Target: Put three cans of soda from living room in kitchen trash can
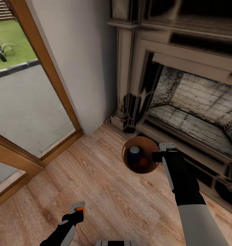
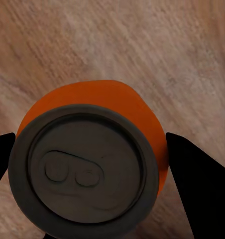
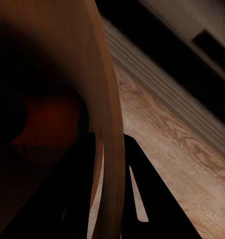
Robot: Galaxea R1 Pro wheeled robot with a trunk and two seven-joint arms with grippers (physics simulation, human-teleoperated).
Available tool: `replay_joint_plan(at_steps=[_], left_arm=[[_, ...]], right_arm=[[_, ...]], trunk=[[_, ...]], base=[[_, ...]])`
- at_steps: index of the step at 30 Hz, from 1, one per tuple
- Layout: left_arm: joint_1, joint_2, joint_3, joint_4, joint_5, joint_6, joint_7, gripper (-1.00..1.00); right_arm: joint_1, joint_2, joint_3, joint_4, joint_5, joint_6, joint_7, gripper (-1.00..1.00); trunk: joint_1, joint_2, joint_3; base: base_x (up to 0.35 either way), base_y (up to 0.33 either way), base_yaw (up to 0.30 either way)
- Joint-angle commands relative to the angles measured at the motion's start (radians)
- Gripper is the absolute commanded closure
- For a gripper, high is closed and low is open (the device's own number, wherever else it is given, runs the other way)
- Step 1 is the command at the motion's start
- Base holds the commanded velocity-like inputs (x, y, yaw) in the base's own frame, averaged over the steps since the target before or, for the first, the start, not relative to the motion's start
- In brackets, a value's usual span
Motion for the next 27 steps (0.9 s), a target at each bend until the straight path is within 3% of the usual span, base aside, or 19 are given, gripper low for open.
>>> replay_joint_plan(at_steps=[1, 21, 27], left_arm=[[0.0, 0.0, 0.0, 0.0, 0.0, 0.0, 0.0, 1.0], [0.0, 0.0, 0.0, -0.002, 0.0, 0.001, 0.0, 1.0], [0.0, 0.0, 0.001, -0.002, 0.0, 0.001, -0.053, 1.0]], right_arm=[[0.0, 0.001, 0.0, 0.001, -0.013, -0.001, 0.004, 1.0], [0.001, 0.003, 0.001, 0.016, -0.013, -0.001, 0.004, 1.0], [0.001, 0.003, 0.001, 0.02, -0.013, -0.001, 0.004, 1.0]], trunk=[[-0.004, 0.007, 0.005], [-0.081, 0.147, 0.1], [-0.104, 0.189, 0.129]], base=[[0.0, 0.0, 0.0], [0.0, 0.0, 0.031], [0.0, 0.0, 0.145]])
